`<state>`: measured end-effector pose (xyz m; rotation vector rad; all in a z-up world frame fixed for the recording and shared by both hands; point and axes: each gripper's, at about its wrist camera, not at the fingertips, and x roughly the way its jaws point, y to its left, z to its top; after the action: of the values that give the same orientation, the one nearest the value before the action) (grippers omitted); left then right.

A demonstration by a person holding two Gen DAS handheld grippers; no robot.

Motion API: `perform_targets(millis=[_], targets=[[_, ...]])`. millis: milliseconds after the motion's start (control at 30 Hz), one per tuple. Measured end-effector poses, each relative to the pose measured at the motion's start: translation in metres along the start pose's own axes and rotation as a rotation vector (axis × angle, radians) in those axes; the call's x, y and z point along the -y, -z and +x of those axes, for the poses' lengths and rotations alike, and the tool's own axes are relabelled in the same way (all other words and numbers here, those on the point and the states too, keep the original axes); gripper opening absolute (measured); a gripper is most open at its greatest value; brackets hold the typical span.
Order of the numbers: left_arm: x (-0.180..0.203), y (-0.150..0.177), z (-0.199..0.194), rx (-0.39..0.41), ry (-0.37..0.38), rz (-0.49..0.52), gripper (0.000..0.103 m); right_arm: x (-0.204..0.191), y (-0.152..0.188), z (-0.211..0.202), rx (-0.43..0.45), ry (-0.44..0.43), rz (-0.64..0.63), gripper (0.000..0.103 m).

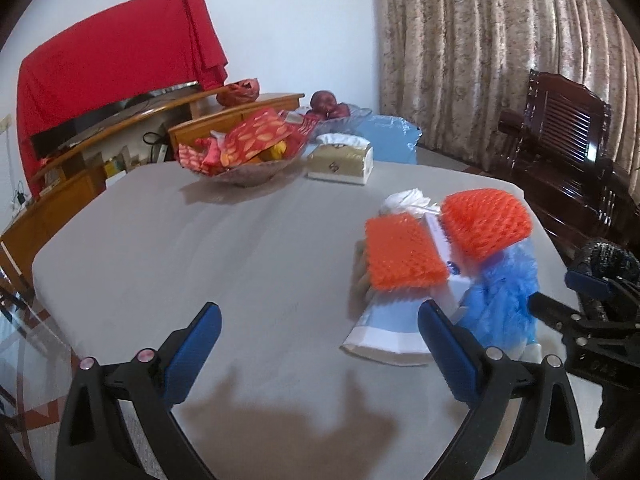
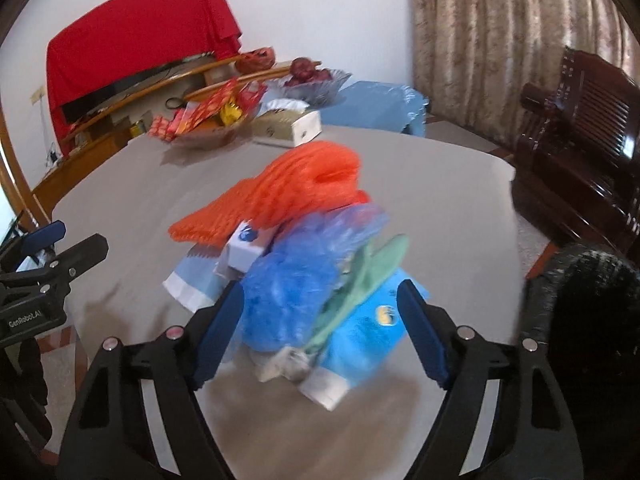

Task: Collect trash
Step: 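Grasp the blue plastic bag from the trash pile with the right tool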

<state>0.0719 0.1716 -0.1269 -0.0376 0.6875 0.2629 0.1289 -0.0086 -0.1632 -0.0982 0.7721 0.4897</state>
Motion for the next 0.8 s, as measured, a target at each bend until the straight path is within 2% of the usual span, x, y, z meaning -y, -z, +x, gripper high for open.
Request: perform_targets(millis=[200, 267, 333, 433, 667, 800], targets=[[-0.001, 0.001, 0.006, -0.014, 0.008, -0.002, 0.096, -0.011, 0.000, 0.027, -0.070, -0.056, -0.017, 0.048], [-0.001, 0.000, 0.006, -0.013, 0.012, -0.004, 0.096, -0.008, 0.001, 0.028, -0.080, -0.081, -0.016, 0.031], [0.002, -0.002, 0.007, -0.013, 0.018, -0.002, 0.096, -0.008, 0.001, 0.024, -0.076, -0.112, -0.022, 0.026], [0.007, -0.004, 0.008, -0.014, 0.030, 0.004, 0.096, -0.006, -0.003, 0.011, -0.052, -0.133, -0.021, 0.023], [0.021, -0.012, 0.008, -0.005, 0.070, 0.022, 0.096, 0.003, -0.010, -0.032, -0.007, -0.170, -0.014, 0.023], [0.030, -0.016, 0.010, -0.004, 0.092, 0.027, 0.096, 0.013, -0.004, -0.044, -0.014, -0.128, -0.008, 0.023]])
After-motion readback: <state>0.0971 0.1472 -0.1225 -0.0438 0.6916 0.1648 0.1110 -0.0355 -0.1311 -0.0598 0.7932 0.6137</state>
